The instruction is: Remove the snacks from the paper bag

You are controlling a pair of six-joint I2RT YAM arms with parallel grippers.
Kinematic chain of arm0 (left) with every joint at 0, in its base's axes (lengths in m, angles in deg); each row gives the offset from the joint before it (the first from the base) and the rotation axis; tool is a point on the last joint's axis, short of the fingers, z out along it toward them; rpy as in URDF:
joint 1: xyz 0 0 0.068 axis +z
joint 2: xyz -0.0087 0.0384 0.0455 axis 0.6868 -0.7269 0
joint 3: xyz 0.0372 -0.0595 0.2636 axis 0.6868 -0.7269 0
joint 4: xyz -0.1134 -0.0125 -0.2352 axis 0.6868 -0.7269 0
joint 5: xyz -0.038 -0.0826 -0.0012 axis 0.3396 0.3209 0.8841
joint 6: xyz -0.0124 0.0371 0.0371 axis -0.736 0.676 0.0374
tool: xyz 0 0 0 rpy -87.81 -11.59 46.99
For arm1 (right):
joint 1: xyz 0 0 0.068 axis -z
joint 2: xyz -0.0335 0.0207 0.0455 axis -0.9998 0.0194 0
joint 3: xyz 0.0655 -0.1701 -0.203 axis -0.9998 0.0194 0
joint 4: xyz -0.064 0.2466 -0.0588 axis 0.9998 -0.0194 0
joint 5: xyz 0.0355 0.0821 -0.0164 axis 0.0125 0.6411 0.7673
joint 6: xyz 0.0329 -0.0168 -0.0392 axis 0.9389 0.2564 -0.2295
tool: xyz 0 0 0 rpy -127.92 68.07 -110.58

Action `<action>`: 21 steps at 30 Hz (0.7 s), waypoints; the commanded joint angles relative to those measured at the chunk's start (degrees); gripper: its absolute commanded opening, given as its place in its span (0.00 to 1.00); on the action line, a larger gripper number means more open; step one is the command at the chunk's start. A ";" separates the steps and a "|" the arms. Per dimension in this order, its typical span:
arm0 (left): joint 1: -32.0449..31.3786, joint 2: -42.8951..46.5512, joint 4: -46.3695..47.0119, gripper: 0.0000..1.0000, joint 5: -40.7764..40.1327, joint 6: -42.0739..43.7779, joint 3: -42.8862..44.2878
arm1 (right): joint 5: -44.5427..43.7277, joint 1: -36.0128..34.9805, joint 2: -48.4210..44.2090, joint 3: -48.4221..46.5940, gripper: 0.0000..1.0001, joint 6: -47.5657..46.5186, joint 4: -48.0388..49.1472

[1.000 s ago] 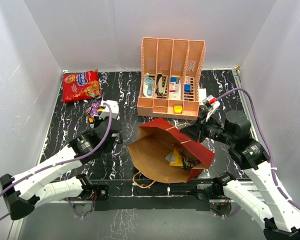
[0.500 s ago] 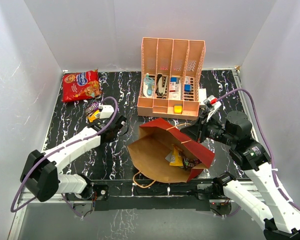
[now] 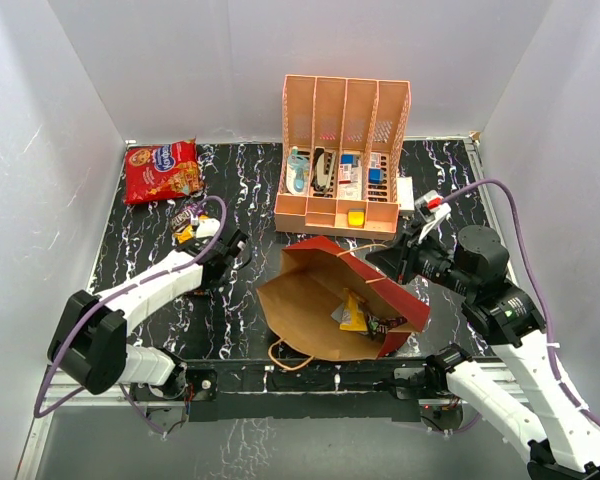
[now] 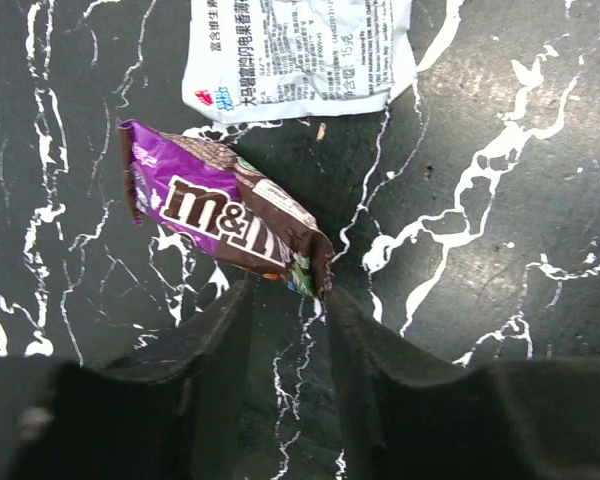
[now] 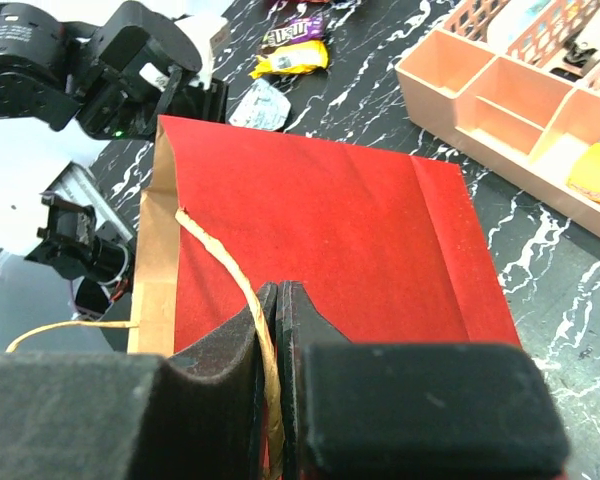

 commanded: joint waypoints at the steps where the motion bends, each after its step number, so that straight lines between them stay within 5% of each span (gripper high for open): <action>1: 0.41 0.76 -0.75 0.42 3.96 0.71 3.55 | -5.90 -0.21 -1.08 -2.90 0.08 -0.63 0.79; 7: 0.45 4.56 -0.08 0.76 13.91 5.40 11.71 | -20.79 -0.27 0.01 -10.89 0.08 -3.73 -6.44; 14: 0.46 8.55 0.67 0.87 19.07 8.25 15.75 | -26.97 -0.31 3.92 -21.20 0.08 -14.67 -10.54; 17: 0.39 10.42 0.80 0.89 19.99 8.93 15.50 | -23.15 -0.23 5.74 -23.23 0.08 -17.87 -11.15; 21: 0.48 14.23 2.44 0.91 21.07 10.85 14.56 | -4.87 -0.22 8.91 -22.11 0.08 -20.09 -10.78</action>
